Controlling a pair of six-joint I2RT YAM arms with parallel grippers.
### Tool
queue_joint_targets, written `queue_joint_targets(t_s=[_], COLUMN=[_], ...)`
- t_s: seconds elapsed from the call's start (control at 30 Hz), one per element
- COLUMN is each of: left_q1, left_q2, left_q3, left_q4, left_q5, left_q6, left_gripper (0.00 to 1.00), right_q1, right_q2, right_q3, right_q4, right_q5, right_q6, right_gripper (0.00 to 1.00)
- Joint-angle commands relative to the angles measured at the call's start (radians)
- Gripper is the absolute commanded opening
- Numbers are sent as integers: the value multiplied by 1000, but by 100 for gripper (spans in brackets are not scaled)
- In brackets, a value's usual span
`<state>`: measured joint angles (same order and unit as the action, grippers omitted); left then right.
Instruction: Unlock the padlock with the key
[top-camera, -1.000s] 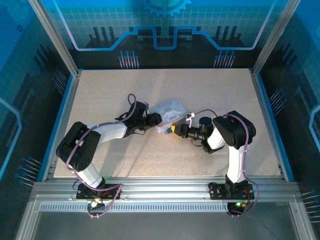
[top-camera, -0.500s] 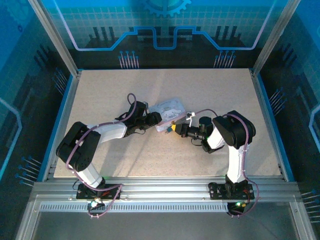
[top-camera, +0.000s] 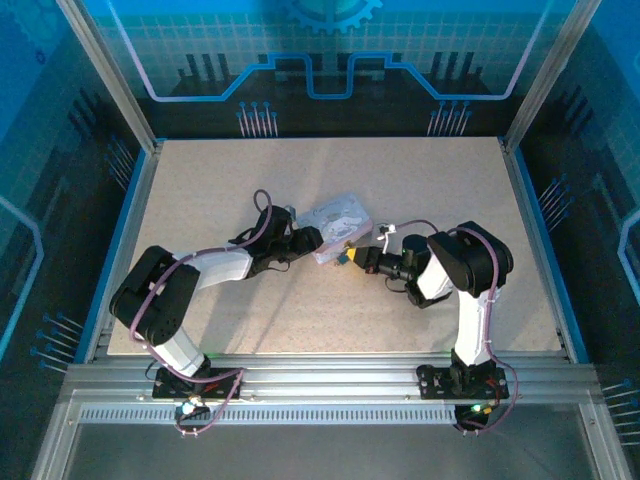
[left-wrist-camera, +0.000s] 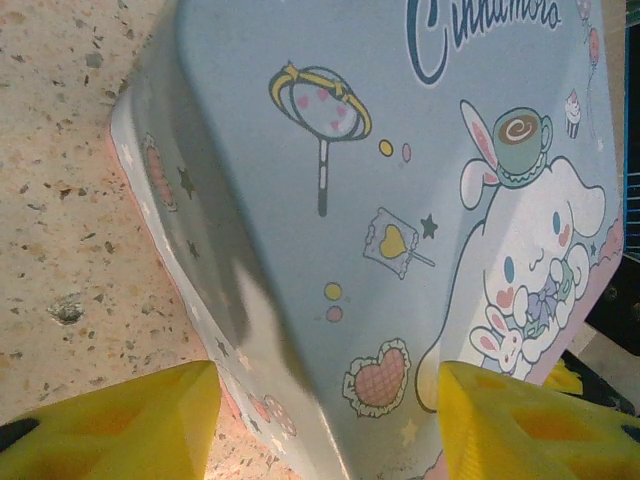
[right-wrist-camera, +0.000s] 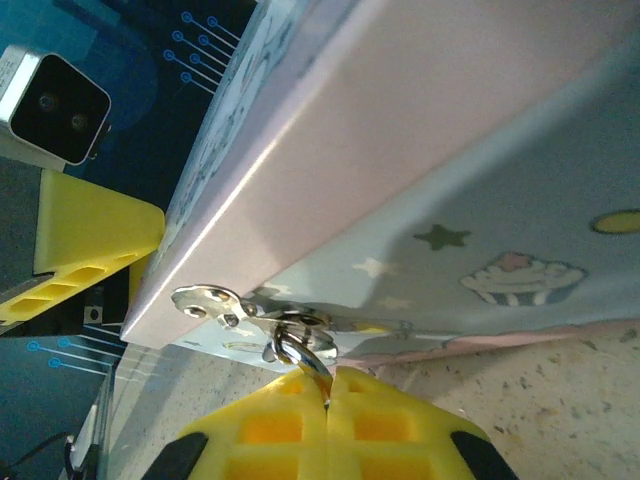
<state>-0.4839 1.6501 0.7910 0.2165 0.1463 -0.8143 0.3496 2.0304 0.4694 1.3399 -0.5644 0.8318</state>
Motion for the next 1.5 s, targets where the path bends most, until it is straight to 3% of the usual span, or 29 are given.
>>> queue_joint_targets(t_s=[0.0,0.47,0.77,0.97,1.17,1.47], left_q1=[-12,-13,-2,0,2,6], left_q2=[6,-15,-100,-199,-359,-620], left_q3=[-51,-79,-35,-20,-95,-223], left_q4=[-113,-82,-110,-163,-183,-216], left_q5=[-2,13,7,-51,-193,-383], left_q6=[-2,-11,-8,38,82,111], left_gripper=[59,60,74,78,82,89], right_q1=[-30,-66,-122,-127,-120,-107], right_q2=[1,-21,-205,-479,-786,-997], right_q3=[-24,-50,-127,-147,-83,43], right_q4=[7,19,-145,-490,-1012,-1572], right_q5=[18,16,-7,-23,-13,-6], right_q6=[18,30,-47,-165,-285,-378], right_gripper=[0,0,0,0,0,0])
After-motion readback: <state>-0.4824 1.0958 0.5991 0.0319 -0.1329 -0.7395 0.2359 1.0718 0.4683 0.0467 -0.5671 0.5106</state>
